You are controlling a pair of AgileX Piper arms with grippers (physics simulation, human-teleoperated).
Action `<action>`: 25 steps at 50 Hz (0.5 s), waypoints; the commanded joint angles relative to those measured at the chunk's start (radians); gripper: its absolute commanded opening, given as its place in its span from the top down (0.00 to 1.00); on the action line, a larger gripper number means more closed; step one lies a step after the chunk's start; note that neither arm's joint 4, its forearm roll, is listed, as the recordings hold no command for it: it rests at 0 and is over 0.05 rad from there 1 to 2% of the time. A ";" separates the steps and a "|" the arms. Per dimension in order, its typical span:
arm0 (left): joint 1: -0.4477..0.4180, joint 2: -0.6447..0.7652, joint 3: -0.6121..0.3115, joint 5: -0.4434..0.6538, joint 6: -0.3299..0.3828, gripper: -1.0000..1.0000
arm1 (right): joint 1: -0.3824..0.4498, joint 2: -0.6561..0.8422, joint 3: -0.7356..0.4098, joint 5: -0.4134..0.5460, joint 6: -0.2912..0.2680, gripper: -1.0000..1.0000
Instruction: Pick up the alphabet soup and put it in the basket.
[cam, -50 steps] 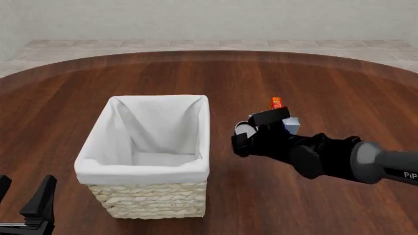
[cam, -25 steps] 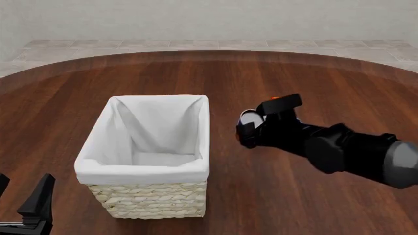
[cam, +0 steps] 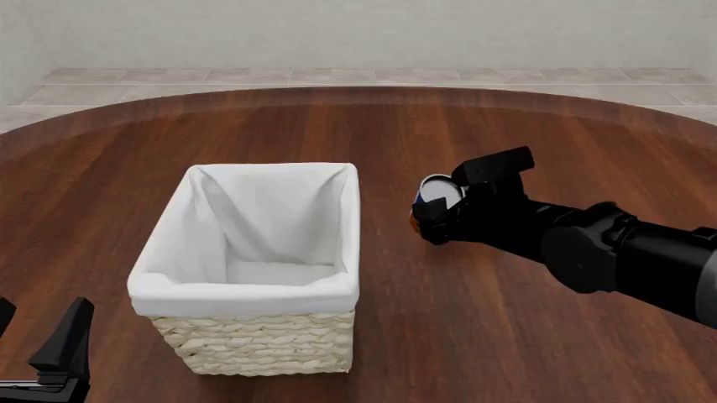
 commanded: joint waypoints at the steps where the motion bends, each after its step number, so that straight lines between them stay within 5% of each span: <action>1: 0.000 0.000 0.000 0.000 0.000 0.00 | -0.004 -0.041 -0.023 0.030 0.009 1.00; 25: 0.000 -0.005 0.006 -0.001 0.000 0.00 | 0.002 -0.102 -0.157 0.175 -0.071 1.00</action>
